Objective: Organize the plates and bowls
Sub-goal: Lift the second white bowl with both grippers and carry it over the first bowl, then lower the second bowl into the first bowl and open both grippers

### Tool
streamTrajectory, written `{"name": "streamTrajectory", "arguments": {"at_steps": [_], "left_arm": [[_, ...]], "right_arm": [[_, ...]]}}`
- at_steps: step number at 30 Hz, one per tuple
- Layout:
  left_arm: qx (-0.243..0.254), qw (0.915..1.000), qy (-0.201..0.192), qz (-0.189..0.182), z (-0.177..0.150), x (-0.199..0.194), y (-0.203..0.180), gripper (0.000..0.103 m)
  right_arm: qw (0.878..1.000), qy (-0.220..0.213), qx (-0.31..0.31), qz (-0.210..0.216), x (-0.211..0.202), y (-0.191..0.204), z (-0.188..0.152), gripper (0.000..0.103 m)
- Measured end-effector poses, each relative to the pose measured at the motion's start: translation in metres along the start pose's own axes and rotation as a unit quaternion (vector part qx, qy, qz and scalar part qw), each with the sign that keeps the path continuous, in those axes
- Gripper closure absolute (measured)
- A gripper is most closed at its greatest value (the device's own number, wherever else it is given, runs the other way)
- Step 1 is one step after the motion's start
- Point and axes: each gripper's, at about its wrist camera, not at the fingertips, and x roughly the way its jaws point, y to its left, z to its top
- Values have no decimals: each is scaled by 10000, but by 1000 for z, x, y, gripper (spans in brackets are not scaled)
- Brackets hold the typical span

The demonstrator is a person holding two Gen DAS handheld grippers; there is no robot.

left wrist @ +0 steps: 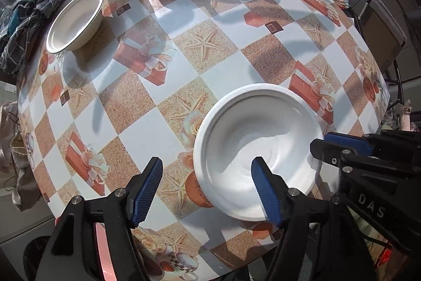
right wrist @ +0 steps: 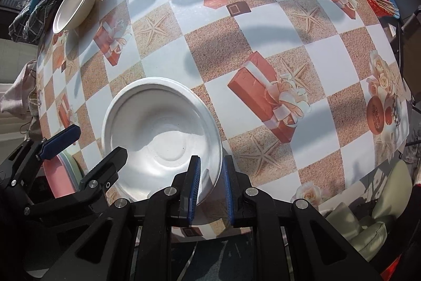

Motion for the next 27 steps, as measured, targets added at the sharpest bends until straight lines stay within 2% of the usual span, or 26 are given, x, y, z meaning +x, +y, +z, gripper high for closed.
{"name": "streamTrajectory", "arguments": {"at_steps": [1,2,4,6,9,14,21,27], "left_arm": [[-51,10000,-11,-27,-2,-2,5,26],[-99,9999,-19,-57,-3,-3,10,26],[-259,9996,-16,-77,-6,-5,23,25],[-426,9990,25,-88,-9,-5,36,24],[-652,9978,83,-97,-14,-5,52,24],[-918,9957,46,-70,-15,-13,74,24],[-1278,9917,-172,-21,4,-33,101,24],[-1641,9857,-370,85,35,-43,137,24]], "right_arm": [[10000,-5,37,-30,0,-2,0,70],[9999,-19,92,-51,-1,-5,1,30],[9995,-119,210,-210,-4,-13,2,12],[9993,-103,348,-115,-6,-19,4,12],[9988,-109,438,-192,-8,-24,10,12],[9992,-178,244,-250,-15,-13,30,12],[9985,-399,-253,-271,-32,24,76,12],[9953,-581,-742,-207,-45,70,116,12]]}}
